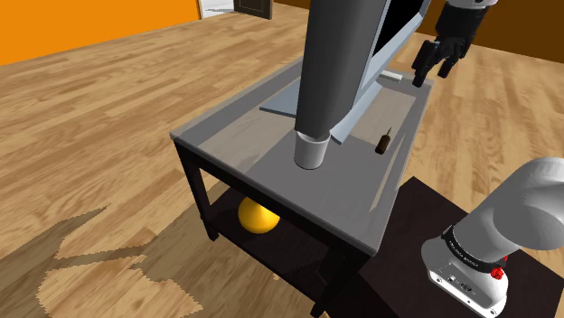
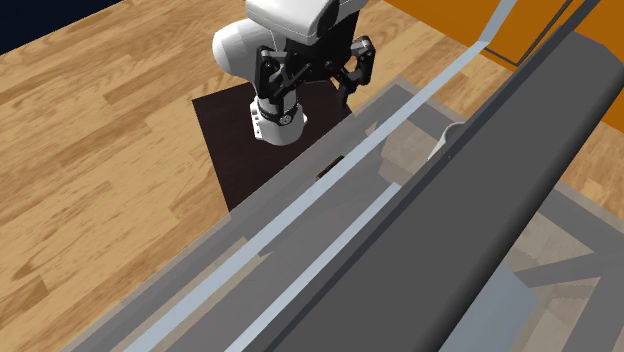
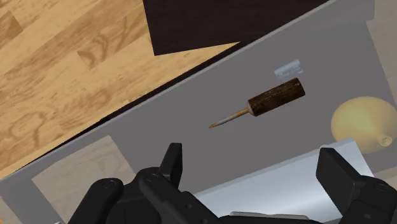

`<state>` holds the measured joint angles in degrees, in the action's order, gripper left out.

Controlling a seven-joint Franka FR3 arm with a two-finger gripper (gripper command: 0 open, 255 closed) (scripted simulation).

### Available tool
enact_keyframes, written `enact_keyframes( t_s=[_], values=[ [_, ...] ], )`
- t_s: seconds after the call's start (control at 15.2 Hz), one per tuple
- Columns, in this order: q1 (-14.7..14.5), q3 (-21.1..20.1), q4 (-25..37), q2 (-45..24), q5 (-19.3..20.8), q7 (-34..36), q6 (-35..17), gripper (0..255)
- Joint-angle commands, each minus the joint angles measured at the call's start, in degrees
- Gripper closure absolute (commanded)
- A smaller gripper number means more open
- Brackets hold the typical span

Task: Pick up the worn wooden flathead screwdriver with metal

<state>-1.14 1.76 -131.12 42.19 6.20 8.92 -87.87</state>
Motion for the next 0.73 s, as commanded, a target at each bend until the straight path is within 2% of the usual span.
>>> enact_keyframes(
  t_s=[0.0,0.33,0.66],
  values=[
    [0.0,0.0,0.0,0.0,0.0,0.0,0.0,0],
    [4.1,-5.0,-11.1,1.7,-1.1,16.2,-11.2,0],
    [8.3,-10.7,-19.3,-0.4,-1.9,32.8,-22.9,0]
  ],
)
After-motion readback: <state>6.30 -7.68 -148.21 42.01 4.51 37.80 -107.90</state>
